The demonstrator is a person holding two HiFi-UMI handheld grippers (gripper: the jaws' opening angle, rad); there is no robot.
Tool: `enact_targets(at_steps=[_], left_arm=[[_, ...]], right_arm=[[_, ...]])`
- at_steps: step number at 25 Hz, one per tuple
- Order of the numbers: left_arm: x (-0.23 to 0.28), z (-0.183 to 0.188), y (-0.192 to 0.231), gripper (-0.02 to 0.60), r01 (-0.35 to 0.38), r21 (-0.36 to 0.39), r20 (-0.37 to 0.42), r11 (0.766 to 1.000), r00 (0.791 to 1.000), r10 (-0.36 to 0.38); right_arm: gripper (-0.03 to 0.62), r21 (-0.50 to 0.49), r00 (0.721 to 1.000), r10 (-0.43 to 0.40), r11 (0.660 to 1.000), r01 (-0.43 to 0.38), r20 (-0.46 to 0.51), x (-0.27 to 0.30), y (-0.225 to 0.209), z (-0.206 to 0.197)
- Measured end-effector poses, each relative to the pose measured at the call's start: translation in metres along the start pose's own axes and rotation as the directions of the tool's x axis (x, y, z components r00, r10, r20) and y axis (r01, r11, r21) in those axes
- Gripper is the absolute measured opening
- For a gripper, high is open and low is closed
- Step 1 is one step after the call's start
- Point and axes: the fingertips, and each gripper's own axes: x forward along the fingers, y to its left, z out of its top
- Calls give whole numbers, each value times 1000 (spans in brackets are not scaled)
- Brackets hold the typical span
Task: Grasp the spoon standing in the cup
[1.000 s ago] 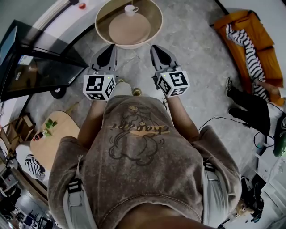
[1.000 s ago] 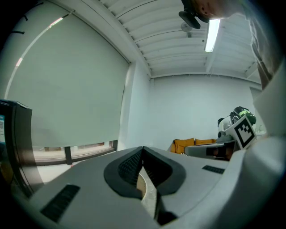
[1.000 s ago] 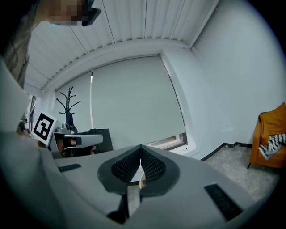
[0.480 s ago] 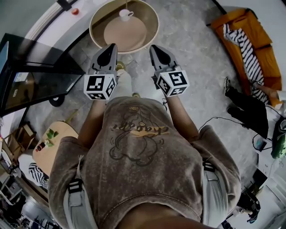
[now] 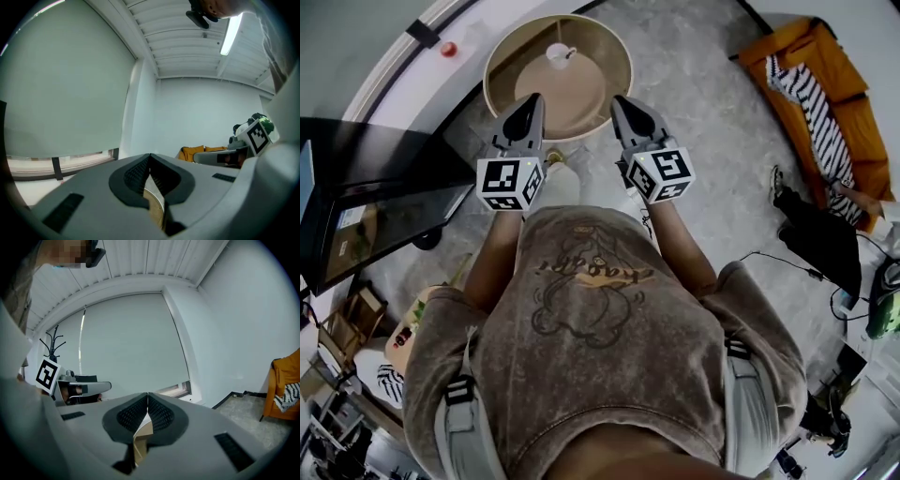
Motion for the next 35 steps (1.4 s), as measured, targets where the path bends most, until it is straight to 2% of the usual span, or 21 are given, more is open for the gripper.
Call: enact_targets(at_steps=[11, 15, 21, 35], left_arm=[[76, 11, 77, 17, 41, -6, -25, 999, 999, -41], [97, 12, 93, 17, 71, -1, -33, 997, 997, -71], [123, 24, 104, 17, 77, 9, -32, 997, 997, -77], [159, 37, 117, 17, -15, -13, -12, 1000, 1000, 15]], right_arm=[[18, 2, 999, -38, 999, 38, 4, 106, -26, 27], [18, -6, 998, -54, 999, 54, 15, 133, -33, 34], [18, 2, 999, -52, 999, 52, 0, 152, -46, 39], [18, -15, 999, 33, 999, -33, -14, 187, -79, 53]])
